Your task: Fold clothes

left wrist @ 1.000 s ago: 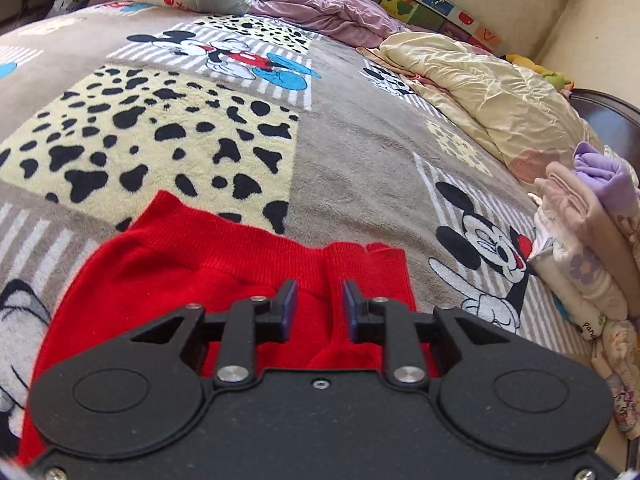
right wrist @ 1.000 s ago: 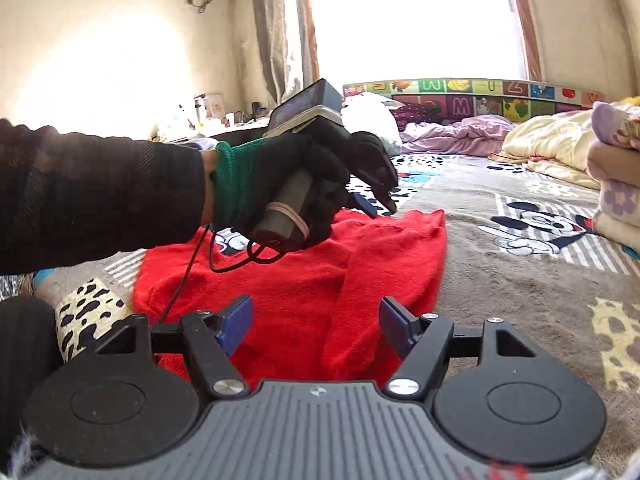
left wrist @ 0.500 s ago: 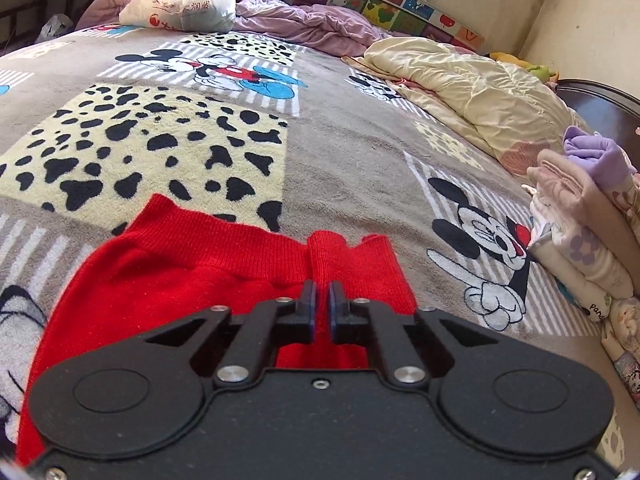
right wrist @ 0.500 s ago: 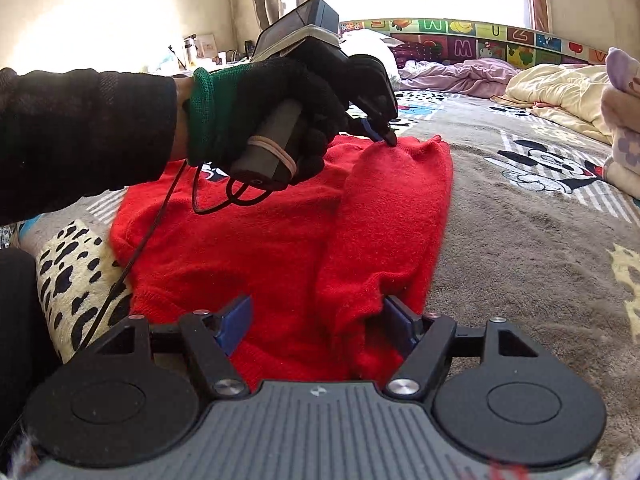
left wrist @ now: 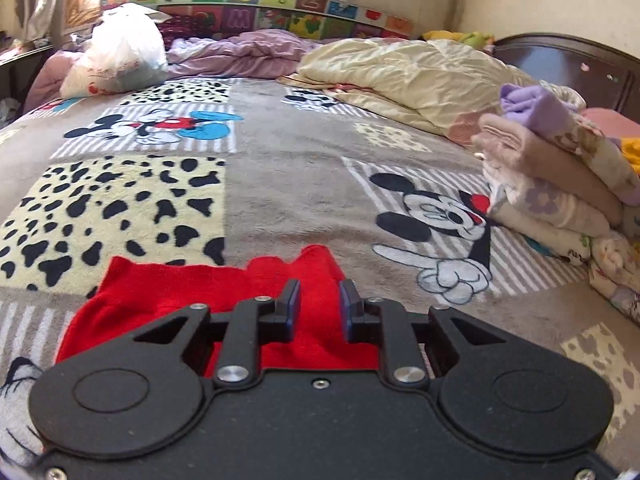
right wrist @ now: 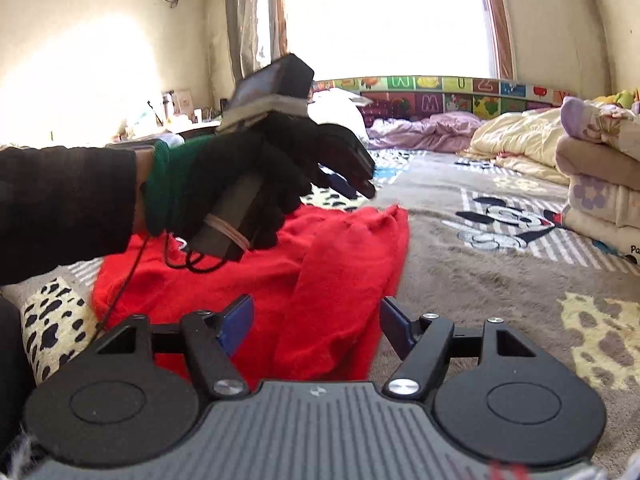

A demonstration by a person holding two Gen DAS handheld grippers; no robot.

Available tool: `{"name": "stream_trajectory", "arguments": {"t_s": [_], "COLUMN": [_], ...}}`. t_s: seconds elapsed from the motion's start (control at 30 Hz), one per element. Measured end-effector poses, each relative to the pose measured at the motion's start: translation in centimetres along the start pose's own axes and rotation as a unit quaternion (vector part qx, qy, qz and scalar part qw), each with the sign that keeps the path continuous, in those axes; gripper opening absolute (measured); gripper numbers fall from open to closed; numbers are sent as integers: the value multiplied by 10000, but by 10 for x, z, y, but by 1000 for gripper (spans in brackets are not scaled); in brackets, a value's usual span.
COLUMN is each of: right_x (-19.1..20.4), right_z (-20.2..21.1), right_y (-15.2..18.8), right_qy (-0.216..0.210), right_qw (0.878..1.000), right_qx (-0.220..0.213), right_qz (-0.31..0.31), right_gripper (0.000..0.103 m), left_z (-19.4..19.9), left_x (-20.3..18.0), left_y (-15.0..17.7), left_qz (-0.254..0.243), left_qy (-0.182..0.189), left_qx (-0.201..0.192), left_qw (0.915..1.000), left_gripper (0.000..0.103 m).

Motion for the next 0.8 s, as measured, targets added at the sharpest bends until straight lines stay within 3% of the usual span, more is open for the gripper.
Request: {"name": "stream_trajectory", "arguments": {"t_s": [0.07,0.17,0.3,0.4,0.5,0.57,0.8], "right_x": [6,17,14,15,17,16,11], "right_z": [-6,-26,-25,-25,-25,-23,6], "right_y": [4,22,21,21,22,20,8], "right_qy": [-222,-362,-420,-433,-419,-406,-270], "right_qw": [9996,9937,9940,9938,9935,9938,9972], "right_qx": [148,998,980,986,997,996,661], "right_qz": [62,362,263,290,349,297,231], "right_gripper": [70,74,79,79,79,79,73], "left_z": [-16,-36,-28,-14,-24,-22,63], "left_x": [-10,-18,-25,-33,-37,-38,-34], "left_y": [7,21,15,16,27,27,13], "left_qz": [-290,-669,-815,-875,-1140,-1239,-682], "left_qy": [81,-226,-457,-242,-376,-400,-205], "left_qx": [255,455,388,166,499,484,-128], "left_qw": [9992,9965,9949,9957,9915,9903,9974], "left_gripper": [17,23,25,25,25,25,25]}}
Point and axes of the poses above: each gripper's, at about its wrist camera, not at the fingertips, and z roughly against the way its jaws point, x to its left, y to its underside, the point moved 1 cm from there along -z, roughly the way its jaws point, and after that the axes turned 7 degrees about -x, right-handed, at the moved point
